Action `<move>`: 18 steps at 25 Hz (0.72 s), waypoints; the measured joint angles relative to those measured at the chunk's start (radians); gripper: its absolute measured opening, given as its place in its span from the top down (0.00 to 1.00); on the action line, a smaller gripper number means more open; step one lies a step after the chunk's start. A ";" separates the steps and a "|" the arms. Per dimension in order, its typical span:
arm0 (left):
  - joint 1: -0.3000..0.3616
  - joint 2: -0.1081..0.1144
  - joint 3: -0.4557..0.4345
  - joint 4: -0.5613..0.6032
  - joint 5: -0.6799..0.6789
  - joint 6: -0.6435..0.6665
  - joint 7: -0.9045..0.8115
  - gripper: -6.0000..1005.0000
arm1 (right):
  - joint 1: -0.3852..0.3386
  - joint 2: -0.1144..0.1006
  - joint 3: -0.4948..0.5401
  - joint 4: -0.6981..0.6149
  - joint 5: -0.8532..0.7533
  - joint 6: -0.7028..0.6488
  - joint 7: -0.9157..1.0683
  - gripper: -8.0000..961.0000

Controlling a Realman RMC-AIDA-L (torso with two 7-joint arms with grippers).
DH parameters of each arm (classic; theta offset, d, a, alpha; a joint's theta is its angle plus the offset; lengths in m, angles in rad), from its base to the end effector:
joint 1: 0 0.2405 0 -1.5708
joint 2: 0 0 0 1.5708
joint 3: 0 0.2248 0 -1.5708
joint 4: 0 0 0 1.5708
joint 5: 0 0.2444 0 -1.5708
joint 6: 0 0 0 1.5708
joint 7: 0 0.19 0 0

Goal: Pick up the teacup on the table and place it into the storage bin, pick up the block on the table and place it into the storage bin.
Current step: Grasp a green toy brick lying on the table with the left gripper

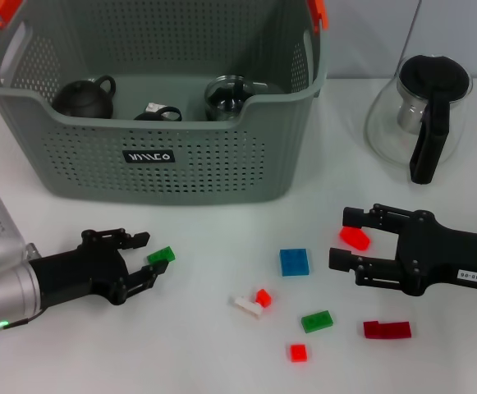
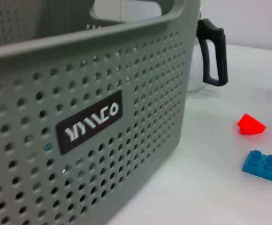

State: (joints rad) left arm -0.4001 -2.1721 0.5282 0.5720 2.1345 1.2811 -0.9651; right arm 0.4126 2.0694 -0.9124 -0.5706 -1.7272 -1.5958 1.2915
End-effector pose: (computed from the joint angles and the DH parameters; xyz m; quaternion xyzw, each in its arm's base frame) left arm -0.3295 0.3274 -0.0656 -0.9364 -0.1898 -0.1394 0.2601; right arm 0.2398 0.3205 -0.0452 -0.9217 0.2175 0.3075 0.0925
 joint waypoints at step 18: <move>-0.013 -0.001 0.003 -0.083 -0.033 -0.101 0.132 0.52 | -0.003 0.000 0.000 0.000 0.000 0.001 0.000 0.15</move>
State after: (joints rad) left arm -0.4135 -2.1732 0.5312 0.4891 2.1010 1.1804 -0.8327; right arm 0.4100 2.0694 -0.9127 -0.5707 -1.7272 -1.5953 1.2912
